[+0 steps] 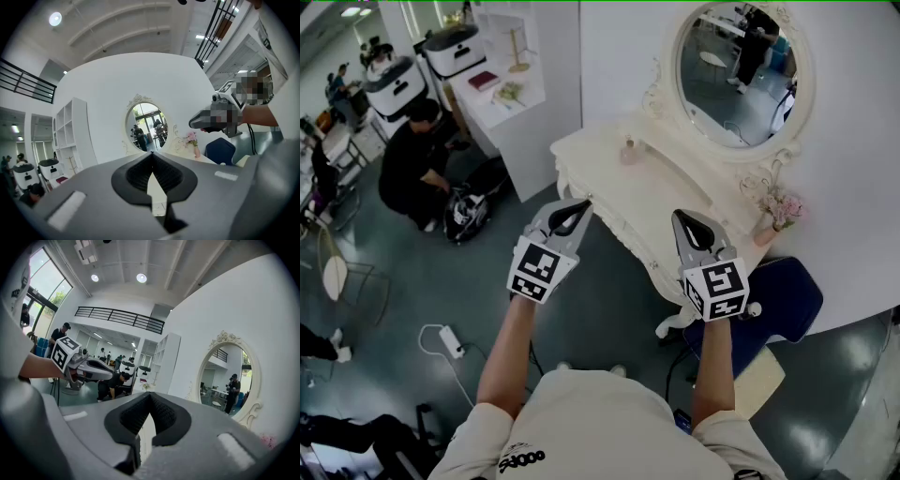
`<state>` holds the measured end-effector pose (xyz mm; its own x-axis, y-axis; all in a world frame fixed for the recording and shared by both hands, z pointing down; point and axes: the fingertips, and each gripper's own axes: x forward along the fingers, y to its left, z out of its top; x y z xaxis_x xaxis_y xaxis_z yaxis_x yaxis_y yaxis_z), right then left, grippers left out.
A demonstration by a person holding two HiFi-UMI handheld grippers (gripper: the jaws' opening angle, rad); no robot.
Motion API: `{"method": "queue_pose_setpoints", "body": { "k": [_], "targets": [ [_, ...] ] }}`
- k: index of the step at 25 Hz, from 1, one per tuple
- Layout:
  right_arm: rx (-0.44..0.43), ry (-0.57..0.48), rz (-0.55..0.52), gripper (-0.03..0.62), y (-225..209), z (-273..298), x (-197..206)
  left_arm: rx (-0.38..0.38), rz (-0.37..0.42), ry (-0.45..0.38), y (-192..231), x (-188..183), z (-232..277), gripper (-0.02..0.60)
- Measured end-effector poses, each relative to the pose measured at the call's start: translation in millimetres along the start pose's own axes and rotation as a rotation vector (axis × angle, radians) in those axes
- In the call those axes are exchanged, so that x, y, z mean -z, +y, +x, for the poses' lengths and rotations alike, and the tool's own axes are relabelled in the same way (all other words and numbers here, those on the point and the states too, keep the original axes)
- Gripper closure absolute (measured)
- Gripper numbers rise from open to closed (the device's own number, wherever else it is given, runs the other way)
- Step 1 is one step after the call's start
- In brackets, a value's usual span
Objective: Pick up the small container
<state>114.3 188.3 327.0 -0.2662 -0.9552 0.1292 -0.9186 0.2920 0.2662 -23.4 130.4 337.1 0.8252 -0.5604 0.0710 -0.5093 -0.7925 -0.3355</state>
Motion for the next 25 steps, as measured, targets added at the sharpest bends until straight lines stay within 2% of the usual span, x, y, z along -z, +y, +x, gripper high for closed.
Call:
{"method": "queue_pose_setpoints", "body": {
  "k": [6,8,13,18,22,25],
  "targets": [
    [-0.025,-0.030,0.017,0.594,-25.8,-10.0,11.9,-0.004,-0.047,0.022,-24.9,0.7,17.5,0.561],
    [-0.038,-0.061,0.055,0.593,-33.6,-11.1,13.1,-0.011,-0.068,0.033,-30.3,2.4,19.4,0.561],
    [-0.082,-0.138,0.169,0.592,-46.5,-2.7,9.1,-0.028,-0.059,0.062,-26.3,5.3,31.1,0.561],
    [-0.123,-0.150,0.234,0.592,-55.1,23.7,11.8,-0.036,-0.115,0.064,-3.8,21.5,49.9,0.561],
    [-0.080,-0.103,0.189,0.592,-67.0,66.8,21.6,-0.040,-0.099,0.062,35.0,44.8,75.0,0.561],
    [-0.049,-0.102,0.204,0.592,-81.5,106.3,20.7,-0.036,-0.107,0.056,75.5,61.1,101.2,0.561]
  ]
}}
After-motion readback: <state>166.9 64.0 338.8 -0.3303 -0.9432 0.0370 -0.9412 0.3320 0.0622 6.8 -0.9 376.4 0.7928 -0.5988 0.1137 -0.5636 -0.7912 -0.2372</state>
